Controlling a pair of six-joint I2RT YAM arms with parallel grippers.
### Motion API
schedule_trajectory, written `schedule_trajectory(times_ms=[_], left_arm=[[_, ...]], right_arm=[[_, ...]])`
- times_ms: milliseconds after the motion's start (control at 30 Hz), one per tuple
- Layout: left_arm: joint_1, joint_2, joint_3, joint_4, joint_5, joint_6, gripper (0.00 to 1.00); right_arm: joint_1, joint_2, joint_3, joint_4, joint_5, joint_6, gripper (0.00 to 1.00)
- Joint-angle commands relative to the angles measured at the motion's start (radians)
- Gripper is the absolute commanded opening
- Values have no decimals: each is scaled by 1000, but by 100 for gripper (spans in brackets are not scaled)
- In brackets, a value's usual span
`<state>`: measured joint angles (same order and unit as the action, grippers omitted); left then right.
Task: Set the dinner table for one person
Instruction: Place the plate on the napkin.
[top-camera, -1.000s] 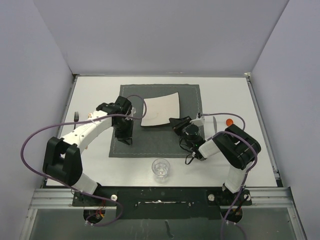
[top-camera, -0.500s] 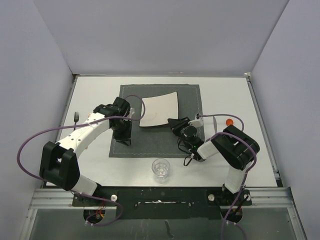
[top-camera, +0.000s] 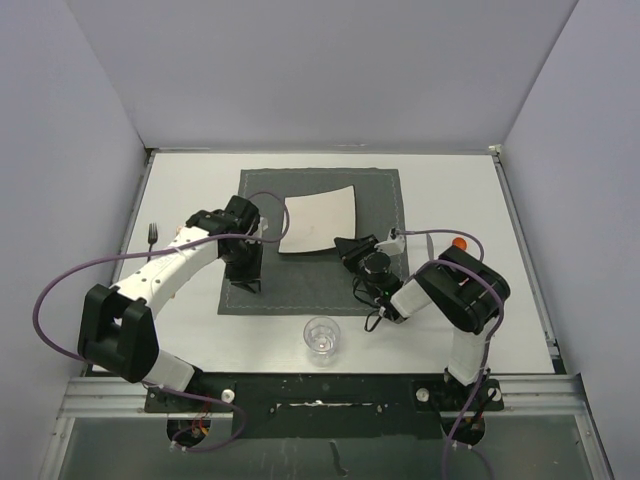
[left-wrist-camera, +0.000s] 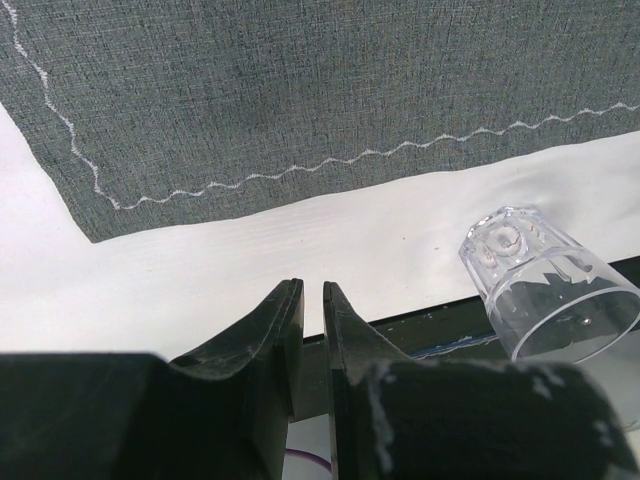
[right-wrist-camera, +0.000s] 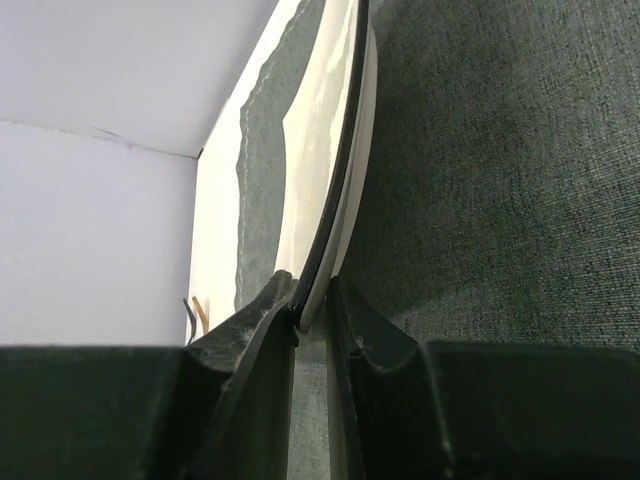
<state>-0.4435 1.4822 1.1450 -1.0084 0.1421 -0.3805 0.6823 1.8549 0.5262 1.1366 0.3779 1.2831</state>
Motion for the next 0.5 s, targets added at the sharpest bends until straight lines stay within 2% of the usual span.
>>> schedule_trajectory(times_ms=[0, 467], left_arm=[[9, -62, -5, 7, -3, 7, 13], [22, -55, -18, 15, 1, 10, 13]], right_arm=[[11, -3, 86, 328, 40, 48, 0], [13, 55, 100, 340, 43, 83, 0]])
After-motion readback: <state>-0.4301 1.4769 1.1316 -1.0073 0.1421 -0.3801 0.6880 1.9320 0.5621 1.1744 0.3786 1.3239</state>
